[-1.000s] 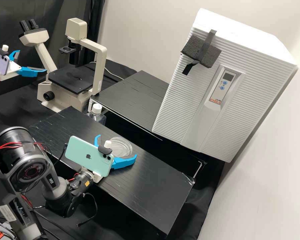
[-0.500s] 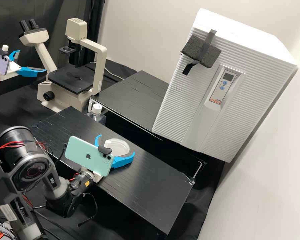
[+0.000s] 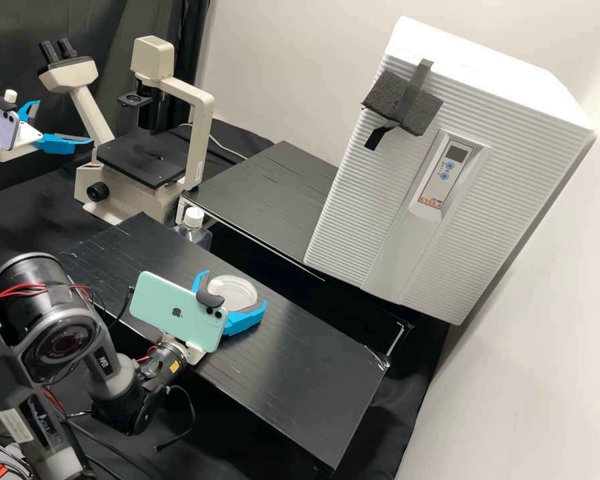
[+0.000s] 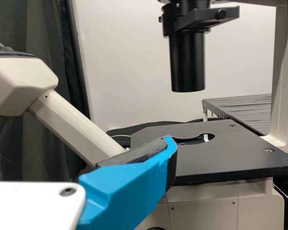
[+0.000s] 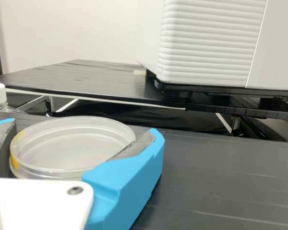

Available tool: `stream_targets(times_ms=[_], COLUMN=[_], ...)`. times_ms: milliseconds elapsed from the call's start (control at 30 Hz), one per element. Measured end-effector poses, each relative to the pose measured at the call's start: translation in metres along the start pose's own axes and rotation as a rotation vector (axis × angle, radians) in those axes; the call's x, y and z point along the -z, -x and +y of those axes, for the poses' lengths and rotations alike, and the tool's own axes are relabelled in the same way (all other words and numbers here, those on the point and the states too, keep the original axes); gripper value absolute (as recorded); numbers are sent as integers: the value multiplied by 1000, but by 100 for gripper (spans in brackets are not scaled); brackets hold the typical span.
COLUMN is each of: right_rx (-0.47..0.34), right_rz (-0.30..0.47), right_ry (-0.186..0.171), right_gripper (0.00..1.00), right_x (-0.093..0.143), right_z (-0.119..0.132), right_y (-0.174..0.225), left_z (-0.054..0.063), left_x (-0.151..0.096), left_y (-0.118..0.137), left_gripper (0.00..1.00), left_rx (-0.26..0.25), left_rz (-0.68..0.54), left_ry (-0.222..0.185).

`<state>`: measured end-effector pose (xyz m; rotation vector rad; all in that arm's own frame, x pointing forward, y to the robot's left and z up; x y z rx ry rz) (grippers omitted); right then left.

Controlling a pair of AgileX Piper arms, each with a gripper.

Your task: Close the petri dish lid.

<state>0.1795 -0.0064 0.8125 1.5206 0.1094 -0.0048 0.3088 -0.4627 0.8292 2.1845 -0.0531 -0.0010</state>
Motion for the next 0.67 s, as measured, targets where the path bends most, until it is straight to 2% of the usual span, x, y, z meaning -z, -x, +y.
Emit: stream_targets(times_ms=[133, 300, 367, 433, 600, 667], right_rx=[-30, -45, -63, -80, -84, -89], right_rz=[22, 84, 112, 129, 148, 140], right_ry=[6, 20, 14, -4, -109, -127], right_gripper=[100, 100, 100, 100, 100, 100], right_x=[5, 15, 20, 24, 26, 25], right_z=[7, 14, 18, 22, 26, 27], right_y=[4, 12, 16, 19, 24, 25], left_z=[0, 0, 0, 0, 0, 0], left_x=[0, 0, 0, 0, 0, 0], left_y=[0, 0, 0, 0, 0, 0], left_gripper=[100, 100, 100, 100, 100, 100], left_rx=[0, 0, 0, 0, 0, 0], left_rz=[0, 0, 0, 0, 0, 0], left_ry=[0, 0, 0, 0, 0, 0])
